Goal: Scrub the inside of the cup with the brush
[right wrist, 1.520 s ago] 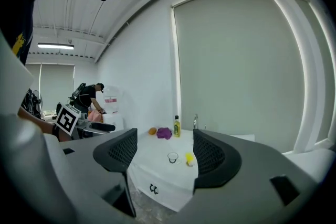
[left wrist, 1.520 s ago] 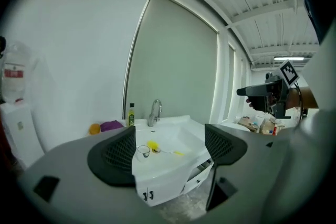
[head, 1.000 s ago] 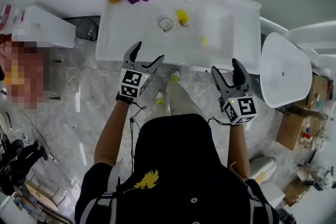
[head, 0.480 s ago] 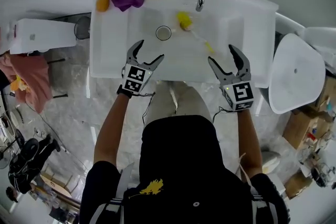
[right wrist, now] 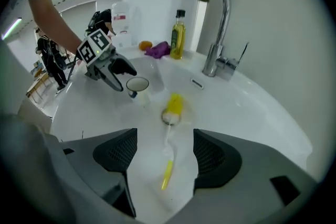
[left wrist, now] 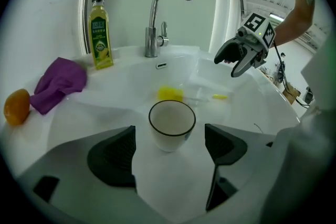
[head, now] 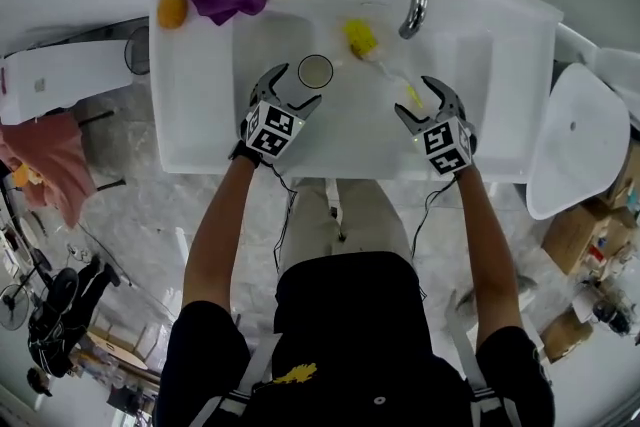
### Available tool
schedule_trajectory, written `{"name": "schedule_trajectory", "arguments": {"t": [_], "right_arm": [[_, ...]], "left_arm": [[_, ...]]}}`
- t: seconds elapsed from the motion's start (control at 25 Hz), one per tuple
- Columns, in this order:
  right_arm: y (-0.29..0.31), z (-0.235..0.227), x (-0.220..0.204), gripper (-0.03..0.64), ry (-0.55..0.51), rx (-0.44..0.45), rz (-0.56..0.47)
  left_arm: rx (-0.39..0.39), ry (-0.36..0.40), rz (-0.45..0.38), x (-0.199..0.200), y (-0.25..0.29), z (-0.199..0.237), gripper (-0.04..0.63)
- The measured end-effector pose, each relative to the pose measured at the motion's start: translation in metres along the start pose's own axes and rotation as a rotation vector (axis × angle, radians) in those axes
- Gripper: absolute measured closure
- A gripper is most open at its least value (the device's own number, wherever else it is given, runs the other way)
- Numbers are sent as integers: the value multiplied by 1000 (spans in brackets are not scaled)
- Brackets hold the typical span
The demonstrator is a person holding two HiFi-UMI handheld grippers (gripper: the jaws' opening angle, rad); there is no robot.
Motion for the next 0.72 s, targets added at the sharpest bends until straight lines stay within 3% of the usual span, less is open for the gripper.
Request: {"name": "schedule_trajectory", "arguments": {"t": [0.12, 0.32, 0.48, 0.72], "right_arm": [[36, -2, -25, 256, 4, 56, 93], [79, -8, -55, 256, 29, 115, 195], [91, -19, -73, 261, 88, 94, 242], [93, -33, -94, 339, 166, 66, 265]], "left_arm": [[-28, 1, -23, -1, 14, 4, 172], [-80, 71, -73, 2, 34, 0, 170], [-104, 134, -92, 1, 45, -11, 170], [-72, 130, -126, 5, 61, -15, 172]]}}
Point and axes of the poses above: the fingertips, and each gripper's own axes: y forward along the fingers, z to its left, x out of its top, the point moved 6 cm from there along -y, backward along the fingers, and after that the axes turned 13 degrees about x, right-handed, at the moved point
